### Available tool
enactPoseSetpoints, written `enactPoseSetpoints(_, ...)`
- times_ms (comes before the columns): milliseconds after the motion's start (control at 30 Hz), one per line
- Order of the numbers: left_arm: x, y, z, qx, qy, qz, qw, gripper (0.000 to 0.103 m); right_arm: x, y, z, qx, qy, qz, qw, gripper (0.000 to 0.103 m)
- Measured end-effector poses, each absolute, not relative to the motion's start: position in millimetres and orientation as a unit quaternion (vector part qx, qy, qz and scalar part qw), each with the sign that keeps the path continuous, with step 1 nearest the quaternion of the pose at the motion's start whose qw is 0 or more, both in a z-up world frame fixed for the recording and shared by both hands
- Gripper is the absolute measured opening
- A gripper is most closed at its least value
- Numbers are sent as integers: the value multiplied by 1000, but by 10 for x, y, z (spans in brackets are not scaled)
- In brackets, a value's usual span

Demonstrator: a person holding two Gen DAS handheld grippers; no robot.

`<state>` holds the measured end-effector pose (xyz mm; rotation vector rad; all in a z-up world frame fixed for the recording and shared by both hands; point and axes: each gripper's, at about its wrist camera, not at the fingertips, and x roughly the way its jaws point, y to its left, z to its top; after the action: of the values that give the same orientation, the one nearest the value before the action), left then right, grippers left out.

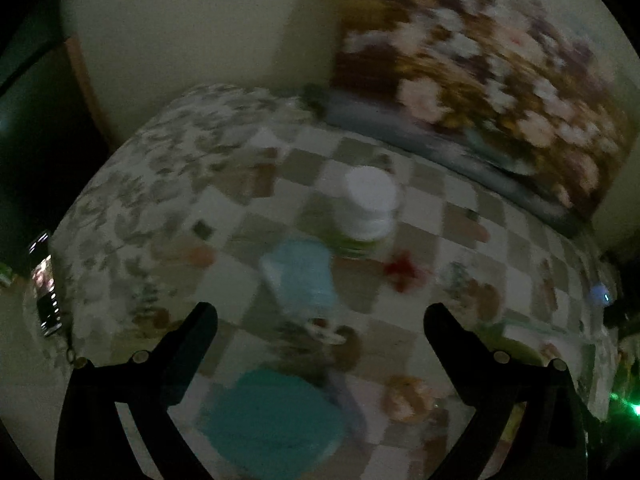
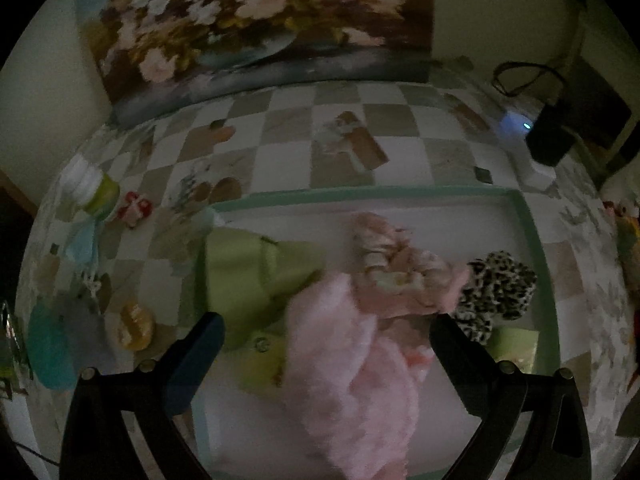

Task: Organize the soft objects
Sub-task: 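Move both tools back from the tray to the remaining pile, then grasp the orange round tin with the right tool while the left tool grasps the grey cloth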

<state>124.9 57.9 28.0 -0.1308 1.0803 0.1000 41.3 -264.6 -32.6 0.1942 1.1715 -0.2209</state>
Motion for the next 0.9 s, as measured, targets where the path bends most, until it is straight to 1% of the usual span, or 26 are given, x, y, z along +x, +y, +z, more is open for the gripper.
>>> enactPoseSetpoints(200,1252,1047,240,-90,513,95,848,103,447,-2422,-307,86,547,-79,829,103)
enactPoseSetpoints(367,1259,1266,177,-102,518,116,841,103,466,-2180,-283,76,543,-52,835,103)
enactPoseSetpoints(667,1318,1241,72,-116,526,89,838,103,532,-1648,-242,46,535,19,843,103)
enactPoseSetpoints(900,1390,995,-5,-102,559,42,822,103,561,-1347,-399,-1,537,66,841,103)
